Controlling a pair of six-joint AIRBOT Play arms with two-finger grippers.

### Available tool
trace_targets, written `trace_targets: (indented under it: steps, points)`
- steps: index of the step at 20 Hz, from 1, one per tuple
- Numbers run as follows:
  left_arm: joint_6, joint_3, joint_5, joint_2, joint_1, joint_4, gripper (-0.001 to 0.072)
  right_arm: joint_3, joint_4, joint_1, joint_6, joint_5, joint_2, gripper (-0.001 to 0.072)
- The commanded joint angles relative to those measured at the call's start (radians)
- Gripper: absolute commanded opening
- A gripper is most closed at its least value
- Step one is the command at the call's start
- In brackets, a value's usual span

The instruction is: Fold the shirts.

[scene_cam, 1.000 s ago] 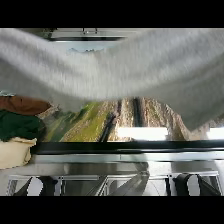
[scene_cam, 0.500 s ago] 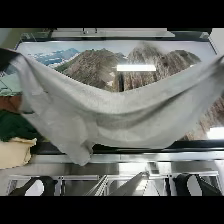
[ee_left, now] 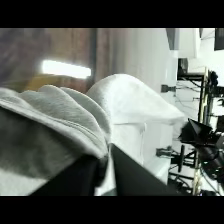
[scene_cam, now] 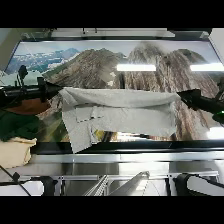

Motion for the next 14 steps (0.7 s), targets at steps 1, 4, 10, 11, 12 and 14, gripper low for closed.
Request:
trace_targets:
  steps: [1,4,10,11,12,14]
  points:
    - [0.04,0.117,0.003,-0.147,0.008,-0.04,0.0499,0.077,0.201,-0.004,-0.161,0.032,-0.206,0.0397]
    - [-0.023,0.272,-0.148,-0.159,0.048,0.032,0.0714,0.173,0.113,-0.043,-0.119,0.11,-0.172,0.0327]
    - [-0.185,0.099,-0.18,-0.002,0.08,0.555,0.0712,0.147,-0.322,-0.1,0.118,0.122,0.097,0.0152]
    - [-0.185,0.015,-0.151,0.026,0.08,0.57,0.0712,0.125,-0.346,-0.1,0.153,0.122,0.13,0.0152]
    - [-0.184,-0.067,-0.113,0.045,0.08,0.569,0.0712,0.096,-0.357,-0.102,0.18,0.118,0.161,0.0152]
    - [-0.172,-0.173,-0.057,0.052,0.08,0.568,0.0711,0.047,-0.365,-0.102,0.213,0.113,0.206,0.0151]
